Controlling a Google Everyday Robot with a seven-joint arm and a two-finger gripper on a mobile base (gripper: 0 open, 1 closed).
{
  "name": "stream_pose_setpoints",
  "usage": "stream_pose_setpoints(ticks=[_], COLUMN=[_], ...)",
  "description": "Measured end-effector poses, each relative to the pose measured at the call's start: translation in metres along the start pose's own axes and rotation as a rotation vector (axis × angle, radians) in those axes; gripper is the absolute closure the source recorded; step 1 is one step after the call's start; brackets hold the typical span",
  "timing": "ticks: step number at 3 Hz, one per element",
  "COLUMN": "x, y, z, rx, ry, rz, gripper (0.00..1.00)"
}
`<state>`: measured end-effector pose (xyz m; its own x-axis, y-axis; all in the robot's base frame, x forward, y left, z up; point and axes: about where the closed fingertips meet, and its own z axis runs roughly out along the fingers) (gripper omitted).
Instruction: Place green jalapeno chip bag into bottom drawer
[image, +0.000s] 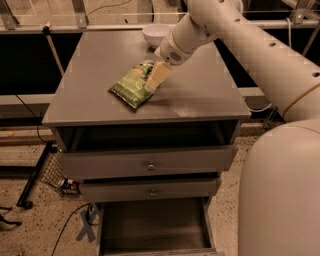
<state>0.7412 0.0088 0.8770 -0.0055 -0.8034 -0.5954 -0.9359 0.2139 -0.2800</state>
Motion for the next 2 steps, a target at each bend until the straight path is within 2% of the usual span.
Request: stream_pose_setpoints(ticks=[2], x=[0.0002], y=[0.0003], z=[0.0177], rx=[-0.044], ry=[-0.028], rz=[0.016], gripper=[0.62])
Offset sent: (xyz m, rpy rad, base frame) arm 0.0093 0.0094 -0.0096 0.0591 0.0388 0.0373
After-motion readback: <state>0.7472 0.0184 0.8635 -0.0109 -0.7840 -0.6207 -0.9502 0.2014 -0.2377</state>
